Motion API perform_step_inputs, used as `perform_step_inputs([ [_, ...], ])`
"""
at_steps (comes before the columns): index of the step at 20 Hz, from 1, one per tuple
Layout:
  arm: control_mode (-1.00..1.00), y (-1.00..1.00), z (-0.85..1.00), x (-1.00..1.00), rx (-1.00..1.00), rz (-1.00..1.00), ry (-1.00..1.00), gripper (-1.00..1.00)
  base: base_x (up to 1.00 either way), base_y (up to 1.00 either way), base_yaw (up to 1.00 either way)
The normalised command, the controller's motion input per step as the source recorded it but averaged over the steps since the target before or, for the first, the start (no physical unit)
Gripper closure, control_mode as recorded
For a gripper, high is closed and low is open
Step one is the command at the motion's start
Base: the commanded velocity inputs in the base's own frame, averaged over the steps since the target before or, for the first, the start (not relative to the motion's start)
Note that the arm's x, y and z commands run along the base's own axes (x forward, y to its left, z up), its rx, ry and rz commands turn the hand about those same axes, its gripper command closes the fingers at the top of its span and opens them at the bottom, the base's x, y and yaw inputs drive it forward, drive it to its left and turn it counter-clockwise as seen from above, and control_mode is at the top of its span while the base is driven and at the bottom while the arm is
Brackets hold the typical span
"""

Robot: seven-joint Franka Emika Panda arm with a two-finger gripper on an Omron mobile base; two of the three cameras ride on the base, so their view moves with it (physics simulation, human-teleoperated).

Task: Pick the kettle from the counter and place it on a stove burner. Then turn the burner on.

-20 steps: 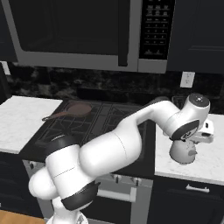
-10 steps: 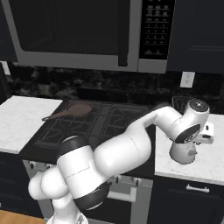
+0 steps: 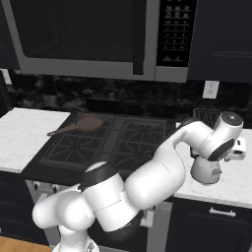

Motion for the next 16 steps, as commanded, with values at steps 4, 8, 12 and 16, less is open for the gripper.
perform_step_inputs([
  [4,-1.00,0.00,-0.15,0.19,0.02,0.06,0.00,-1.00,0.00,0.00,0.00],
  [8,-1.00,0.00,-0.23,0.20,0.04,0.07,0.00,-1.00,0.00,0.00,0.00],
  [12,-1.00,0.00,-0.28,0.24,0.00,0.06,0.00,-1.00,0.00,0.00,0.00],
  [16,-1.00,0.00,-0.27,0.23,0.00,0.04,0.00,-1.00,0.00,0.00,0.00],
])
